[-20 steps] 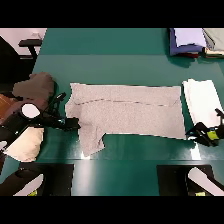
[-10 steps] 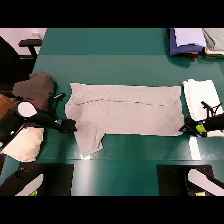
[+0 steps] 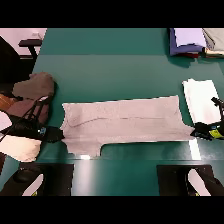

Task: Fold the shirts.

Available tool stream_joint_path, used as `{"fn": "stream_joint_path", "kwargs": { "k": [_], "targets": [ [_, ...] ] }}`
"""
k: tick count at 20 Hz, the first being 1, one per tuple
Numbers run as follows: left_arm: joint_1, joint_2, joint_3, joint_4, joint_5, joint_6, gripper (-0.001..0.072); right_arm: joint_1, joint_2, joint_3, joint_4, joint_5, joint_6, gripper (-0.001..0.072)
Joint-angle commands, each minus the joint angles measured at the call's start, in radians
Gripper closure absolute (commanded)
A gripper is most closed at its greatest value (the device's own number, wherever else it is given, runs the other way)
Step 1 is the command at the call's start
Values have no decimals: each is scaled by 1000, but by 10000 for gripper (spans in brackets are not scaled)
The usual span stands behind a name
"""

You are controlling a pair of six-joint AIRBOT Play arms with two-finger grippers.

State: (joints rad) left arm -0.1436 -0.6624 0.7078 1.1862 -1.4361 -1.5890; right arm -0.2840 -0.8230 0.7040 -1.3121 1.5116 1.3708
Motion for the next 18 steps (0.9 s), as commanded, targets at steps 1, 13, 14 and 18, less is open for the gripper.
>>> {"fn": "stream_joint_path", "kwargs": {
  "k": [1,13,14,18],
  "targets": [
    [0,-72,46,28,122,13,689,4,-29,26,31,-17,17,699],
    [14,-500,229,120,456,60,686,229,-629,545,169,-155,46,697],
    [14,-500,229,119,475,60,685,228,-662,569,196,-154,46,687],
    [13,-499,274,116,465,44,209,188,-718,641,300,-143,-28,320]
  ]
}}
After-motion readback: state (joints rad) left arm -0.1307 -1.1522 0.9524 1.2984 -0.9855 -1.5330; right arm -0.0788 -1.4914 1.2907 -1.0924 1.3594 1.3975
